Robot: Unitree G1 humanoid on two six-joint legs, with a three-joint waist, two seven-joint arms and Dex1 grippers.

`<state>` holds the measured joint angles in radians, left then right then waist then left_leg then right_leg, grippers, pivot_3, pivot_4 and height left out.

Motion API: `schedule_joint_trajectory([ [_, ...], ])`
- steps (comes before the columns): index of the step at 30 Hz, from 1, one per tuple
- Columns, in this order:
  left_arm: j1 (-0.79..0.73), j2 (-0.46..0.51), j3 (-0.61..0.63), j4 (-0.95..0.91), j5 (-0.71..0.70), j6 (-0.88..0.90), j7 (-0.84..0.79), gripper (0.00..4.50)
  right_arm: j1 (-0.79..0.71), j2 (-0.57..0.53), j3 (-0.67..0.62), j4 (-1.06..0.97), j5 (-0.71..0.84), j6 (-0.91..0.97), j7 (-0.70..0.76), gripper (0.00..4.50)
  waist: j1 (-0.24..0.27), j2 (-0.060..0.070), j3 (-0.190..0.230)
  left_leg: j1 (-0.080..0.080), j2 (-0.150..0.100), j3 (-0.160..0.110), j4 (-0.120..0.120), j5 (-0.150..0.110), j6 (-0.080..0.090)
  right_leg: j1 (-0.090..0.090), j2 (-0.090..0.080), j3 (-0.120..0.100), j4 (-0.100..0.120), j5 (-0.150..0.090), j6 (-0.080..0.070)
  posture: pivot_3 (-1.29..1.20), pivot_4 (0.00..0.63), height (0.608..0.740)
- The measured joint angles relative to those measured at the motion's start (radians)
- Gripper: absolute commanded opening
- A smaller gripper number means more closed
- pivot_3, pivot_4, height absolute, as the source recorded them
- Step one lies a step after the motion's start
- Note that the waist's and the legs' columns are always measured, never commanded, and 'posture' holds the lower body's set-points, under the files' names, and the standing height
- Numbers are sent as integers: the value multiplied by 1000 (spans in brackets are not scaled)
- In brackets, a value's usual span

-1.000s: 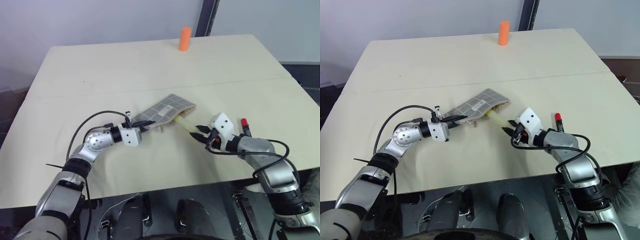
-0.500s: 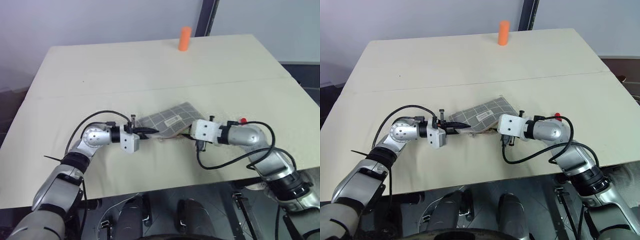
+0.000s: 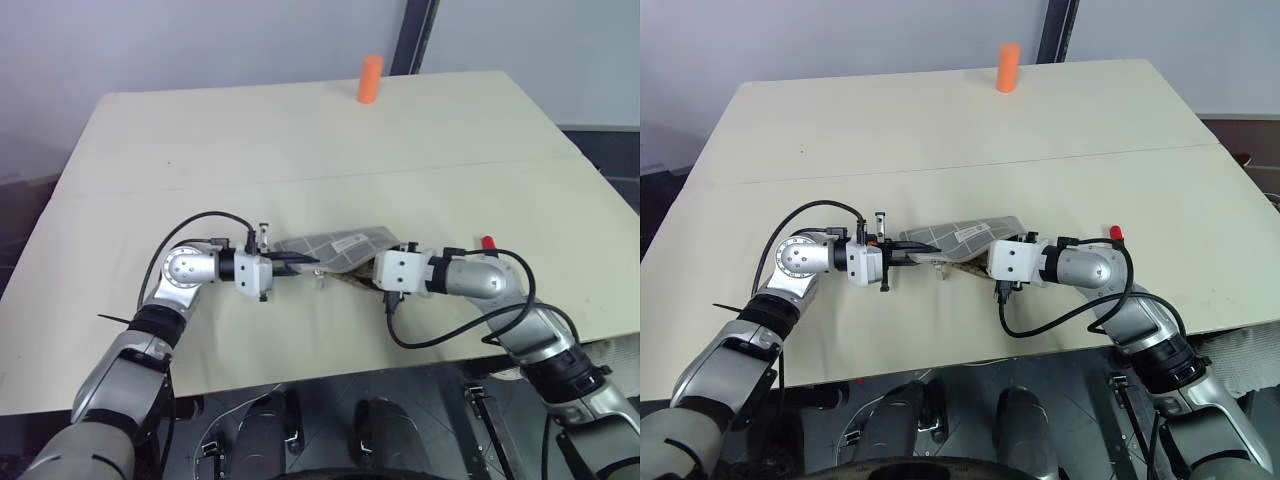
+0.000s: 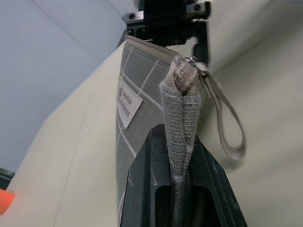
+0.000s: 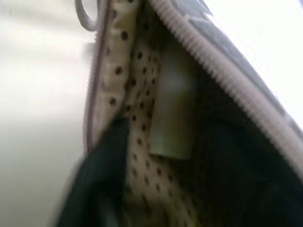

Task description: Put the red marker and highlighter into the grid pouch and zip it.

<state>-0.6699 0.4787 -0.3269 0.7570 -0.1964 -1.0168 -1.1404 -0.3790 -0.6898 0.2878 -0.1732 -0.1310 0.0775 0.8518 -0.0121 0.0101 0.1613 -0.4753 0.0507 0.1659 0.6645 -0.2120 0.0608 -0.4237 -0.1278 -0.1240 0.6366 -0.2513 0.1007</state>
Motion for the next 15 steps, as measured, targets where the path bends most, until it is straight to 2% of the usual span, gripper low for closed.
schedule_joint_trajectory([
  [3, 3, -4, 23, 19, 13, 3, 25, 0, 55, -3, -62, -55, 69, 44, 16, 4458, 2, 0, 0, 0, 0, -1, 0, 0, 0, 0, 0, 0, 0, 0, 0, 0, 150, 740],
  [9, 29, -6, 87, 58, 59, 20, 118, 0, 225, 48, -259, -259, 333, 230, -5, 4458, 2, 0, 0, 0, 0, -1, 0, -1, 1, 4, 0, 0, 1, 0, 0, 0, 150, 740],
  [12, 50, -14, 87, 54, 85, 21, 140, 0, 362, 92, -385, -401, 456, 308, -65, 4458, 9, -1, 0, 0, 0, -4, 0, -1, 1, 1, 0, -2, 0, 0, 0, 0, 150, 740],
  [15, 50, -19, 87, 53, 94, 23, 146, 0, 452, 148, -484, -441, 472, 340, -182, 4458, 14, -1, 0, 0, 0, -3, 1, -2, 0, 2, 0, -2, 0, 0, -1, 0, 150, 740],
])
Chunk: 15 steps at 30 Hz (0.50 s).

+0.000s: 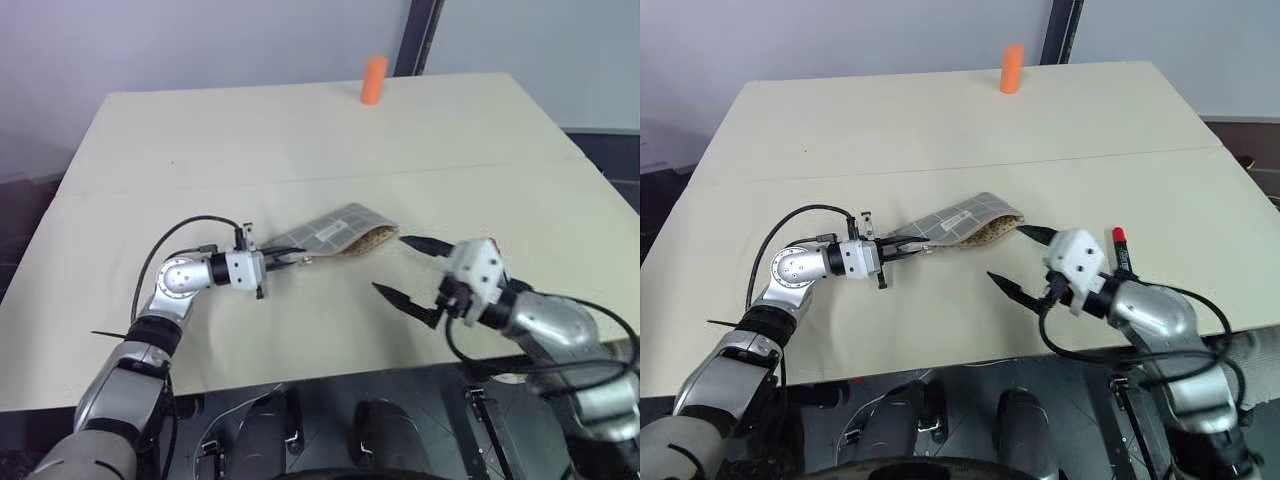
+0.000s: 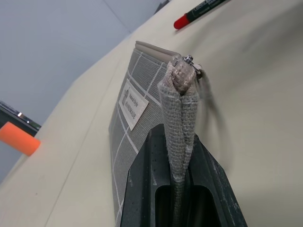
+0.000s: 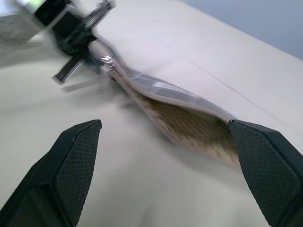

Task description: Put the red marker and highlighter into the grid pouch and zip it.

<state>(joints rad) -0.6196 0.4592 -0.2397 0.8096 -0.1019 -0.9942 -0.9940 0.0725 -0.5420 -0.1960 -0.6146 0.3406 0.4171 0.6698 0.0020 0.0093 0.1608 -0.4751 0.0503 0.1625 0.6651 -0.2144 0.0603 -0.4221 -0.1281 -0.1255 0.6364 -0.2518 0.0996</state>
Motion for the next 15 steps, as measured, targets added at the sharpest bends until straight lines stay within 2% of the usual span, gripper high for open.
schedule_joint_trajectory([
  [4, -8, -12, 0, 5, 7, -1, 4, 0, 76, 83, -121, 41, -174, 113, -305, 4458, 11, 0, 0, 0, -1, 0, 0, 0, -1, -1, -1, 0, 0, -1, -2, 0, 150, 740],
  [6, -9, -25, 0, 14, 8, -1, 2, 0, 72, 114, -147, 42, -193, 178, -382, 4458, 9, 1, -1, -1, -1, 1, 0, 0, -1, -1, -1, 1, 0, -1, -2, 0, 150, 740],
  [11, -42, -64, -8, 41, 27, -15, -10, 0, 44, 135, -200, 57, -169, 332, -441, 4458, 10, 1, -1, -1, 0, 0, 0, 1, 1, -1, 1, 1, 0, -1, -2, 0, 150, 740],
  [15, -74, -71, -7, 72, 28, -19, -17, 0, 47, 139, -241, 69, -88, 441, -409, 4458, 8, 1, -1, -1, 0, 0, 0, 1, 2, -1, 0, 1, 0, -1, -1, 0, 150, 740],
])
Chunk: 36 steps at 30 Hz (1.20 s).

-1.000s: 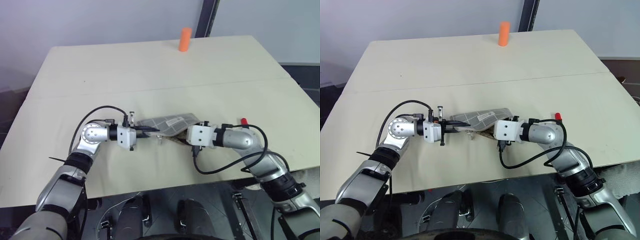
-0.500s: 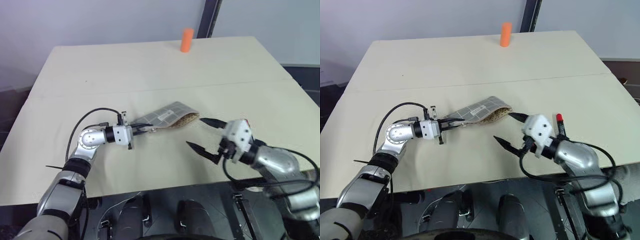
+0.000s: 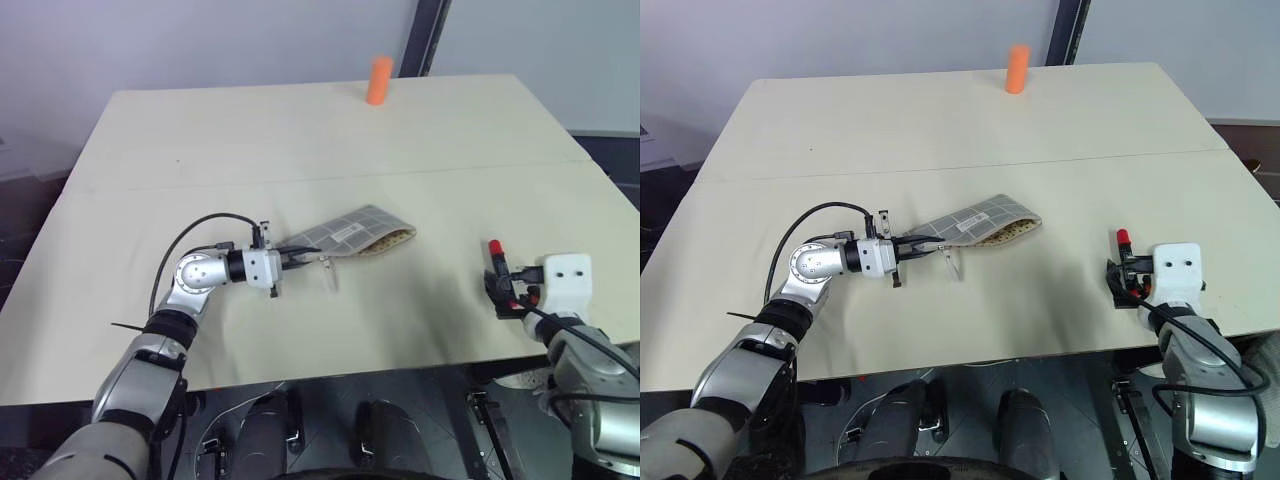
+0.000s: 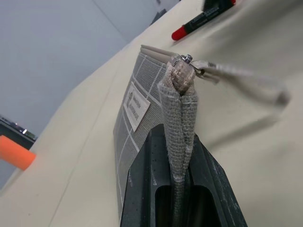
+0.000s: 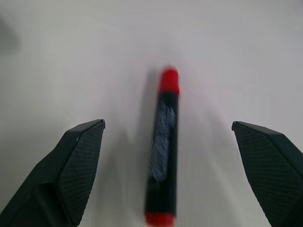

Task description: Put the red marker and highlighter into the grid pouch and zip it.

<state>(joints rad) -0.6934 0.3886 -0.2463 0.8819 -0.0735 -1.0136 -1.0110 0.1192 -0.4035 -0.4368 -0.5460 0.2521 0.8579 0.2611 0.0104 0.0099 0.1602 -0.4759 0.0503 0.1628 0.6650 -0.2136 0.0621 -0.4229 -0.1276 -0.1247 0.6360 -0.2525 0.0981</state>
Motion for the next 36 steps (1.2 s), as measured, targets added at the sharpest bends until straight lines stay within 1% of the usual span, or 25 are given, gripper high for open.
schedule_joint_trajectory([
  [2, -9, -7, 0, 8, 1, -6, -7, 0, 3, 7, -1, 1, 35, 43, 10, 3957, -1, 0, 0, 0, 0, 0, 0, 0, 0, 0, 0, 0, 0, 0, 0, 0, 150, 740],
  [3, -10, -8, 0, 11, 1, -12, -10, 0, 5, 18, -8, 3, 49, 59, 11, 3610, -1, 0, 0, 0, 0, 0, 0, 0, 0, 0, 0, 0, 0, 0, 0, 0, 150, 740],
  [4, -10, -8, 0, 14, 2, -18, -11, 0, 8, 25, -16, 4, 60, 69, 11, 3186, 0, 0, 0, 0, 0, 0, 0, 0, 0, 0, 0, 0, 0, 0, 0, 0, 150, 740],
  [6, -10, -8, 0, 18, 3, -22, -11, 0, 17, 29, -33, 12, 82, 88, 12, 1988, 0, 0, 0, 0, 0, 0, 0, 0, 0, 0, 0, 0, 0, 0, 0, 0, 150, 740],
  [7, -10, -8, 0, 18, 3, -22, -11, 0, 17, 28, -39, 13, 84, 91, 11, 1526, 0, 0, 0, 0, 0, 0, 0, 0, 0, 0, 0, 0, 0, 0, 0, 0, 150, 740],
  [8, -10, -8, 0, 18, 3, -23, -11, 0, 15, 26, -45, 15, 86, 96, 8, 933, 0, 0, 0, 0, 0, 0, 0, 0, 0, 0, 0, 0, 0, 0, 0, 0, 150, 740],
  [9, -9, -8, 0, 18, 4, -24, -11, 0, 9, 23, -48, 20, 89, 97, 9, 534, -1, 0, 0, 0, 0, 0, 0, 0, 0, 0, 0, 0, 0, 0, 0, 0, 150, 740],
  [10, -9, -8, 0, 18, 4, -25, -11, 0, -1, 15, -48, 24, 91, 97, 11, 362, -1, 0, 0, 0, 0, 0, 0, 0, 0, 0, 0, 0, 0, 0, 0, 0, 150, 740],
  [15, -8, -9, 0, 18, 6, -25, -11, 0, -65, -39, -48, 21, 122, 45, 54, 365, -1, 0, 0, 0, 0, 0, 0, 0, 0, 0, 0, 0, 0, 0, 1, 0, 150, 740],
  [18, -6, -9, 0, 17, 6, -25, -11, 0, -55, -84, -35, 13, 128, -47, 131, 365, 1, 0, 0, 0, 0, 0, 0, 0, 1, 0, 0, 0, 0, 1, 2, 0, 150, 740],
  [20, -6, -9, 0, 17, 6, -25, -11, 0, -12, -147, 2, -30, 124, -166, 232, 365, 1, 0, 0, -1, 0, 0, 0, 0, 1, 1, 0, 0, 0, 1, 3, 0, 150, 740],
  [22, -6, -9, 0, 17, 7, -25, -10, 0, 79, -274, 76, -59, 45, -345, 344, 365, 1, -1, 0, 0, -1, -1, 0, 0, 1, 2, 0, 0, -1, 0, 3, 0, 150, 740],
  [23, -6, -9, 0, 17, 8, -26, -10, 0, 122, -320, 106, -51, -7, -446, 387, 365, 2, -2, 0, 0, -1, -2, 0, 0, 1, 2, 1, -1, -2, 0, 3, 0, 150, 740],
  [24, -6, -8, 0, 17, 9, -26, -9, 0, 149, -330, 123, -26, -47, -520, 411, 365, 1, -2, 1, 0, -1, -2, 0, 0, 1, 2, 1, -1, -2, 0, 3, 0, 150, 740],
  [26, -6, -8, 0, 17, 17, -26, -6, 0, 166, -343, 139, 40, -105, -628, 423, 365, 0, -2, 1, 0, -1, -1, 1, 0, 1, 3, 0, 0, -2, 0, 3, 0, 150, 740],
  [27, -6, -8, 0, 17, 22, -27, -5, 0, 176, -368, 148, 82, -144, -680, 430, 365, -1, -2, 1, 0, -1, -1, 2, 0, 2, 2, 0, 0, -2, 1, 3, 0, 150, 740],
  [31, -6, -9, 0, 17, 22, -27, 3, 0, 164, -379, 173, 143, -213, -765, 435, 365, 0, -3, 1, 0, 0, -1, 2, 0, 2, 2, 0, 0, -2, 1, 2, 0, 150, 740],
  [36, -5, -12, 0, 14, 22, -27, 7, 0, 89, -398, 235, 174, -271, -808, 436, 365, 0, -3, 1, 0, -1, -1, 2, 0, 2, 2, 0, 0, -2, 1, 2, 0, 150, 740],
])
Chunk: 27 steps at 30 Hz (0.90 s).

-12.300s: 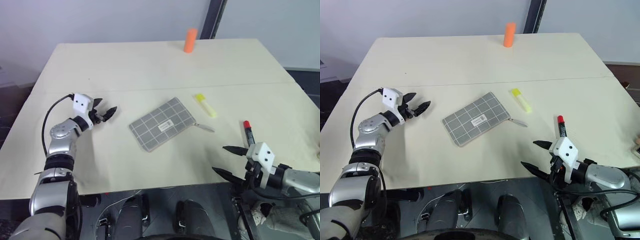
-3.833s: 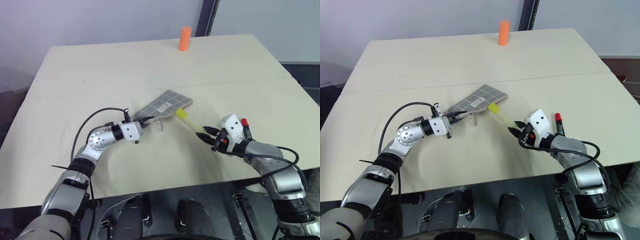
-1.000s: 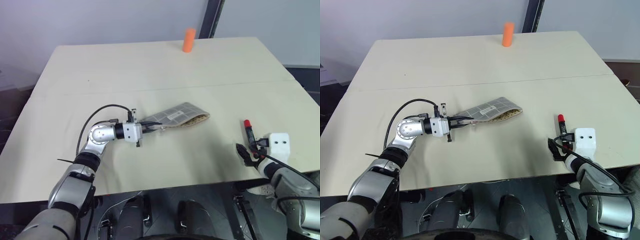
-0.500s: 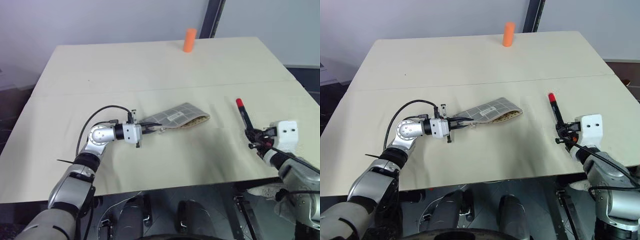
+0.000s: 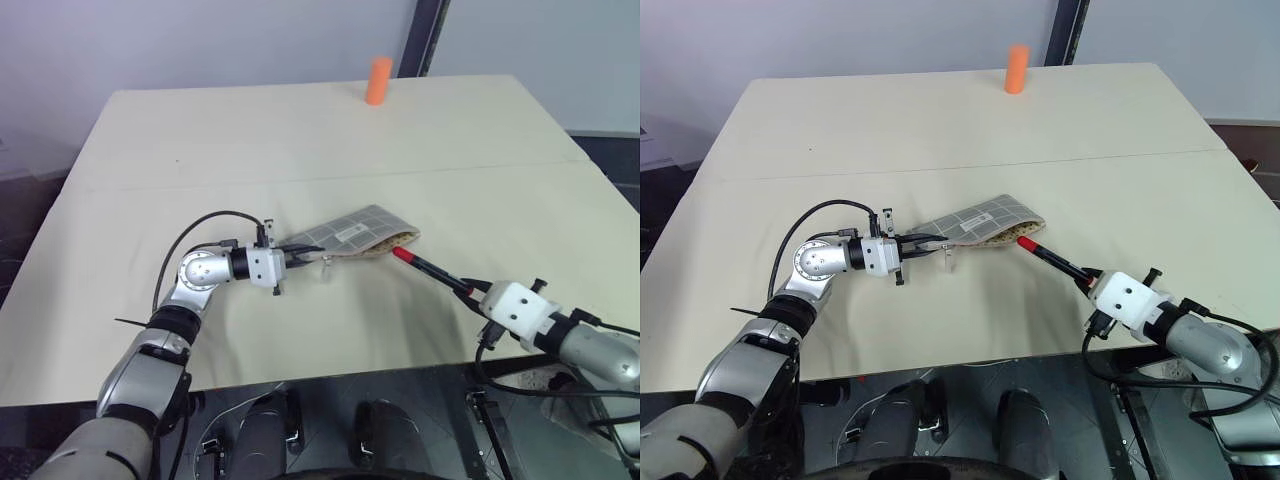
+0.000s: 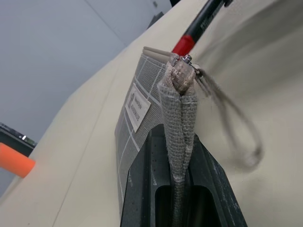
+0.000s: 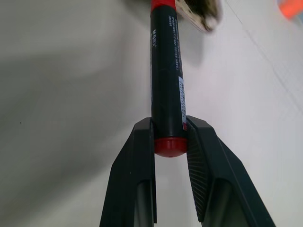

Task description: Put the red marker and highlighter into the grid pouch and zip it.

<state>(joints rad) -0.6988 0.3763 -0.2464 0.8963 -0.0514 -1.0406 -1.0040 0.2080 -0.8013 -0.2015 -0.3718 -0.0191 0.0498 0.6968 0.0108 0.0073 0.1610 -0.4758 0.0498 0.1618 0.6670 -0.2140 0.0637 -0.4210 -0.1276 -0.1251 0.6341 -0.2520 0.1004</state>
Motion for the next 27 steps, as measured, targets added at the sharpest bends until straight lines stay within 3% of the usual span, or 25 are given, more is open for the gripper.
schedule_joint_trajectory([
  [10, 4, -8, -50, -109, -25, -9, -94, 0, -236, -92, 148, 68, -107, -97, 70, 365, -1, 0, 0, 0, 0, 0, 0, 0, 0, -1, 0, 0, 0, 0, 0, 0, 150, 740],
  [20, -17, -24, -53, -119, -150, 10, -235, 0, -460, -42, 346, 201, -183, -352, 113, 365, -1, 0, 0, 0, 0, 1, 1, 1, 0, 0, 0, 0, 0, 2, 3, 0, 150, 740],
  [27, -17, -22, -40, -100, -149, 12, -229, 0, -430, 2, 300, 180, -119, -270, 94, 3759, 1, 0, 0, 0, 0, 0, 1, 1, 0, 1, 0, 0, 1, 2, 3, 0, 150, 740],
])
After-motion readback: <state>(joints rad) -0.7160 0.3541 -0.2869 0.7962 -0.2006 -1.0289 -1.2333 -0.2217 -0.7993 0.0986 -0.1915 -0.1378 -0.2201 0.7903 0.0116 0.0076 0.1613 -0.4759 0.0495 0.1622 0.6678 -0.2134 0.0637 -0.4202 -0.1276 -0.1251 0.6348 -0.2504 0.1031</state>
